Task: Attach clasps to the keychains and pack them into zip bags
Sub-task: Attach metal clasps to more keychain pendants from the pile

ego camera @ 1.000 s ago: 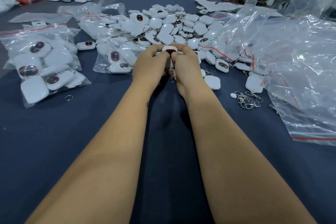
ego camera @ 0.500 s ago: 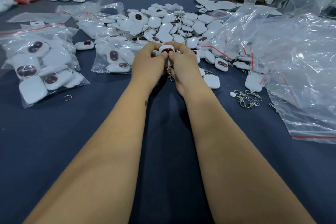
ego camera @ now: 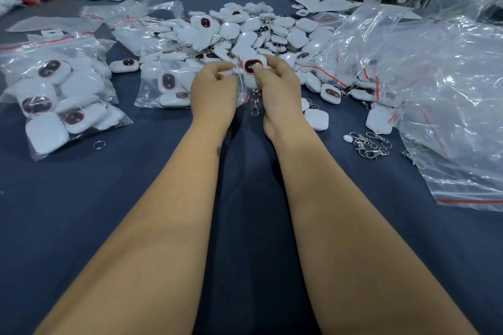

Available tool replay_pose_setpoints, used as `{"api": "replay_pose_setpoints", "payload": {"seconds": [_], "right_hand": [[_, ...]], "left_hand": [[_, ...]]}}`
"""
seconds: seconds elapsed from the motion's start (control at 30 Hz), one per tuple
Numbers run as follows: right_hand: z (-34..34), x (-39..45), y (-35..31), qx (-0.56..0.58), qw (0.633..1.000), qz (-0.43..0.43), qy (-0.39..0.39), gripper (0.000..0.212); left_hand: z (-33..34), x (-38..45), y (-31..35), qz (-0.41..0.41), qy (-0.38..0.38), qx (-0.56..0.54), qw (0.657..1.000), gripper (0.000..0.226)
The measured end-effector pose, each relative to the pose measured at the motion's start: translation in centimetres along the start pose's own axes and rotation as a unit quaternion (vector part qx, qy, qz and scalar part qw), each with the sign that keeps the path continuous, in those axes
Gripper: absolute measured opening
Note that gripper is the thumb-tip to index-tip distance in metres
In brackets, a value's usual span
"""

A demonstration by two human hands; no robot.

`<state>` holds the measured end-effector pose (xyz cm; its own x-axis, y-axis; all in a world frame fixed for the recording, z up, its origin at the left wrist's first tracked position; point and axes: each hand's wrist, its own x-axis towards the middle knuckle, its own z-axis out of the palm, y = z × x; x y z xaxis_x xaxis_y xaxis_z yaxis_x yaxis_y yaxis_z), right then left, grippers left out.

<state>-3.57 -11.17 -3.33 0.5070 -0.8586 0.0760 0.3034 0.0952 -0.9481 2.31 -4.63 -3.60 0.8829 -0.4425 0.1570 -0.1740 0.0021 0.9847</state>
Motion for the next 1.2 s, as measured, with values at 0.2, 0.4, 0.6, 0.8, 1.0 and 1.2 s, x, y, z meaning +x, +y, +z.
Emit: {"api": "replay_pose_setpoints", "payload": {"seconds": [0.2,0.4,0.6,0.8,1.0,1.2], "right_hand": [[-0.4,0.2,-0.9,0.161,0.985,0.046,0.043,0.01],[0.0,-0.1,-1.0,0.183,0.981,0.067,-0.007,0.013],[0.3,-0.3,0.1,-0.088,0.996,-0.003,-0.007,0.025],[0.1,-0.3,0.5,-0.129,0.991,-0.029,-0.031,0.005],[0.9,-0.6,1.3,-0.251,0.955,-0.008,-0.156,0.025],[0.8,-1.1,0.6,-0.335,0.932,-0.114,-0.085,0.027]], "left_hand": [[-0.1,0.1,-0.1,-0.008,0.011,0.023,1.0,0.024],[0.0,-0.1,0.2,0.025,0.02,0.017,0.999,0.017],[0.1,-0.6,0.7,0.107,0.07,0.024,0.991,0.028],[0.1,-1.2,1.0,0.207,0.072,0.051,0.974,0.025],[-0.1,-1.2,1.1,0.214,0.089,0.035,0.972,0.026],[-0.1,-0.6,0.8,0.171,0.069,0.049,0.982,0.021]]}}
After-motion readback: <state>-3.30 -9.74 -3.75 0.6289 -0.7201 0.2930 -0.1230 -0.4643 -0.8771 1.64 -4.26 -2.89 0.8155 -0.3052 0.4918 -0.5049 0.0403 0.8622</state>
